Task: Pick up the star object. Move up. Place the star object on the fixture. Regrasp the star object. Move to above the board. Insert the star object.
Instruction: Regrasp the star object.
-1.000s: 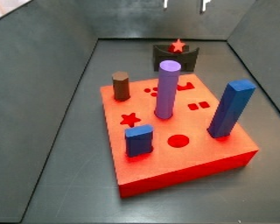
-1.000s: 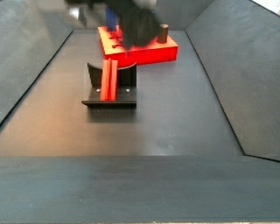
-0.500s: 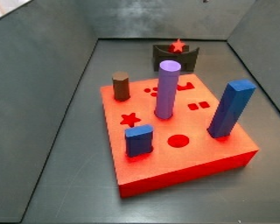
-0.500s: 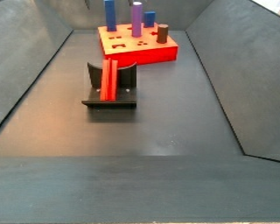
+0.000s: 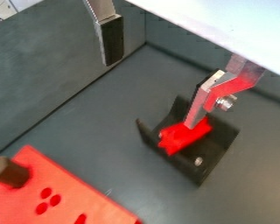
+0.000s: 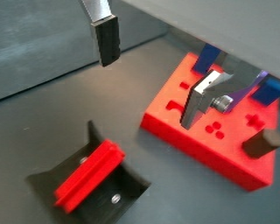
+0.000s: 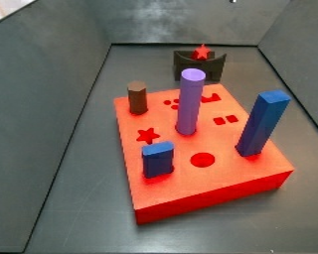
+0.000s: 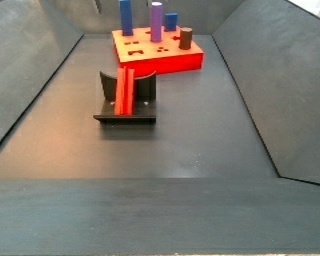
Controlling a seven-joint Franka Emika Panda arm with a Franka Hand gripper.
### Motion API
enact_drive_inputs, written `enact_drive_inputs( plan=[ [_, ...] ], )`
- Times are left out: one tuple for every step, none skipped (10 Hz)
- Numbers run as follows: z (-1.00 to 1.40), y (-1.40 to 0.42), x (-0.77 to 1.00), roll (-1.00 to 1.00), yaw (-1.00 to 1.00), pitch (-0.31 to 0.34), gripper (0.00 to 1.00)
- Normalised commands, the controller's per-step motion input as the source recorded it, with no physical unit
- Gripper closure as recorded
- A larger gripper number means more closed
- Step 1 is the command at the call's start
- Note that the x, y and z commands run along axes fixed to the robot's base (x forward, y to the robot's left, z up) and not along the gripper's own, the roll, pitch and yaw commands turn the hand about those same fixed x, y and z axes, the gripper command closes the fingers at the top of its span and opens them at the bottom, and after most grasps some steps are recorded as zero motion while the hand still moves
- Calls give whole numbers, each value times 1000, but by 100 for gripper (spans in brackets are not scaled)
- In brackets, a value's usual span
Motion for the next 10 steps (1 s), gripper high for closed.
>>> enact_drive_inputs(
  plan=[
    [-1,-21,-18,1000,42,-4,0],
    [1,-20,-18,1000,43,-6,0],
    [6,-19,-17,1000,44,-6,0],
    [10,-18,-14,1000,45,-2,0],
    [13,-20,-5,1000,46,3,0],
    [6,-20,9,1000,47,7,0],
    [-6,-23,23,1000,49,14,0],
    [-11,-26,40,1000,51,26,0],
    [-8,-28,51,1000,55,37,0],
    [-15,-31,70,1000,61,55,0]
  ],
)
